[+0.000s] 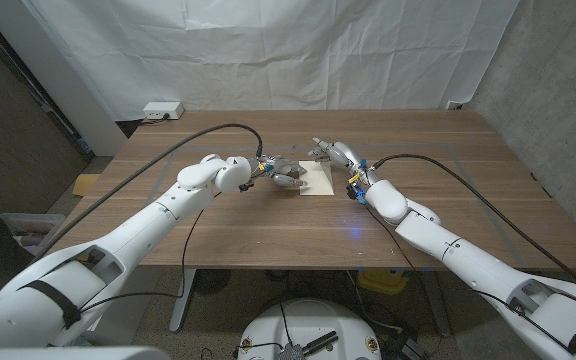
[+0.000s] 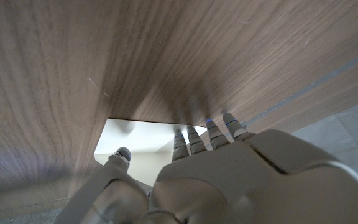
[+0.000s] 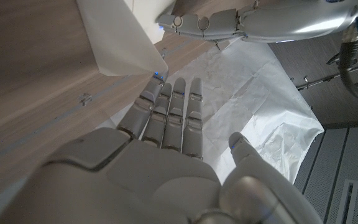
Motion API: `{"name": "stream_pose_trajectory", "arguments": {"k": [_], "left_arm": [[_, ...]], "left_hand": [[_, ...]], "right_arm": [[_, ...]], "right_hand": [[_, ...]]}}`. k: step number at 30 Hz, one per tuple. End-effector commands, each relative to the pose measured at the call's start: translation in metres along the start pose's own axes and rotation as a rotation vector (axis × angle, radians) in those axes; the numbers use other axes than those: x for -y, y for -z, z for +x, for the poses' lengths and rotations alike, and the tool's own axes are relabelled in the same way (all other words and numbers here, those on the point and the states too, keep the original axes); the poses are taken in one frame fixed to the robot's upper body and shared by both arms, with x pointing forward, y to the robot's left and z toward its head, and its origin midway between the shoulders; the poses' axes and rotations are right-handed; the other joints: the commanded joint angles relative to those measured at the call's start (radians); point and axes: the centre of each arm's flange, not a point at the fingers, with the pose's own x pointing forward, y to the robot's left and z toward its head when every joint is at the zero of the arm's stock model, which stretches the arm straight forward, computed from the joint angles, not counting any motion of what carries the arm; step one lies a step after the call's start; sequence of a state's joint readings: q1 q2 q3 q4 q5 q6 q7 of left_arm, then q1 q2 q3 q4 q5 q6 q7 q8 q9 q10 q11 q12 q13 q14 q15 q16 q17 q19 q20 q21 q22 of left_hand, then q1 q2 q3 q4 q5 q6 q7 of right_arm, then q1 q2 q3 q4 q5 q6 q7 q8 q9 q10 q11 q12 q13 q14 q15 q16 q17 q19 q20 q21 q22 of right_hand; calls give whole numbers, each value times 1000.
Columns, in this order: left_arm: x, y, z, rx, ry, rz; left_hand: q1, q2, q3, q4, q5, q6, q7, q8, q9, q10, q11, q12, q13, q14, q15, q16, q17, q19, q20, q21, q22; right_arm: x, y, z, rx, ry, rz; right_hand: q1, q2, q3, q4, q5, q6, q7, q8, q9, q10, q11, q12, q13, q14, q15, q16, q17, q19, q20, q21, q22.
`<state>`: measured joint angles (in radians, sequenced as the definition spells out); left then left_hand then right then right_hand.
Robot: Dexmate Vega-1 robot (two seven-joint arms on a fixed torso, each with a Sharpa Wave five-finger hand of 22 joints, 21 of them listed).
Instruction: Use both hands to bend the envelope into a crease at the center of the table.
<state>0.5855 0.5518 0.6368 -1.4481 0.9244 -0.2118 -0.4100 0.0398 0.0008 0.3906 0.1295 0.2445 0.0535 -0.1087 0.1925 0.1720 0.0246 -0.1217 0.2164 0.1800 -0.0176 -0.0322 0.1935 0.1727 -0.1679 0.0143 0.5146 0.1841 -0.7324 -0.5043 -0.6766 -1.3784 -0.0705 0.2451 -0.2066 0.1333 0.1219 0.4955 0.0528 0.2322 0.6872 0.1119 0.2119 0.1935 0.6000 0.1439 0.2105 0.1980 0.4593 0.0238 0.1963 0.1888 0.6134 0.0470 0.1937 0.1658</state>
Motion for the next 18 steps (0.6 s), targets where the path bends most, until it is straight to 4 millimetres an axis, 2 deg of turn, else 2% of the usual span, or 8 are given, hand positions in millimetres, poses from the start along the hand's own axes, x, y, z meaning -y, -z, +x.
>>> {"name": "stream_pose_trajectory", "arguments": {"k": [1,3,7,10,11,18], "left_arm": [[1,-1,-1,-13,8,6],[1,-1,0,-16,9,8],[0,-2,1,-10,7,7],[-1,-3,1,-6,1,6],[-1,-3,2,-5,0,6],[-2,-2,3,-2,2,6]], "left_hand": [[9,4,2,-8,8,0,3,-4,3,6,-1,-5,4,2,-38,-4,-1,-6,-5,-3,2],[9,4,2,-8,8,-1,3,-5,3,6,0,-6,4,1,-38,-5,-1,-6,-5,-4,2],[9,5,1,-9,8,-5,2,-7,3,4,0,-7,4,-1,-39,-6,-1,-9,-6,-5,2],[10,5,1,-9,8,-6,0,-7,3,4,0,-7,4,-2,-40,-7,-1,-9,-6,-6,2],[10,5,1,-9,8,-6,0,-7,3,4,0,-7,4,-2,-39,-7,-1,-9,-7,-6,2],[10,6,0,-10,8,-7,1,-8,3,4,0,-8,4,-3,-39,-8,-1,-11,-11,-9,2]], "right_arm": [[10,10,-11,22,174,103],[11,14,-14,52,222,186],[17,11,-19,41,270,122],[19,7,-21,-8,265,27],[19,6,-21,-24,257,0],[12,1,-14,-103,146,-102]], "right_hand": [[2,24,15,4,-4,-21,-26,-10,2,-15,-24,-10,3,-1,-23,-4,1,1,14,-3,6],[25,41,40,-4,-5,-49,-30,-19,2,-47,-29,-20,3,-12,-20,-9,-3,2,-14,-2,5],[38,46,56,-8,-8,-85,-37,-28,3,-78,-28,-28,3,-29,-15,-13,-3,0,-20,-2,5],[27,19,45,-1,-21,-32,-16,-3,4,-24,-16,-3,3,1,-8,2,1,4,-20,0,5],[15,11,39,9,-26,4,-2,9,4,17,0,10,3,25,5,9,3,25,-19,7,5],[-29,-9,19,46,-32,124,20,37,2,132,12,37,1,151,10,36,4,130,-10,32,6]]}}
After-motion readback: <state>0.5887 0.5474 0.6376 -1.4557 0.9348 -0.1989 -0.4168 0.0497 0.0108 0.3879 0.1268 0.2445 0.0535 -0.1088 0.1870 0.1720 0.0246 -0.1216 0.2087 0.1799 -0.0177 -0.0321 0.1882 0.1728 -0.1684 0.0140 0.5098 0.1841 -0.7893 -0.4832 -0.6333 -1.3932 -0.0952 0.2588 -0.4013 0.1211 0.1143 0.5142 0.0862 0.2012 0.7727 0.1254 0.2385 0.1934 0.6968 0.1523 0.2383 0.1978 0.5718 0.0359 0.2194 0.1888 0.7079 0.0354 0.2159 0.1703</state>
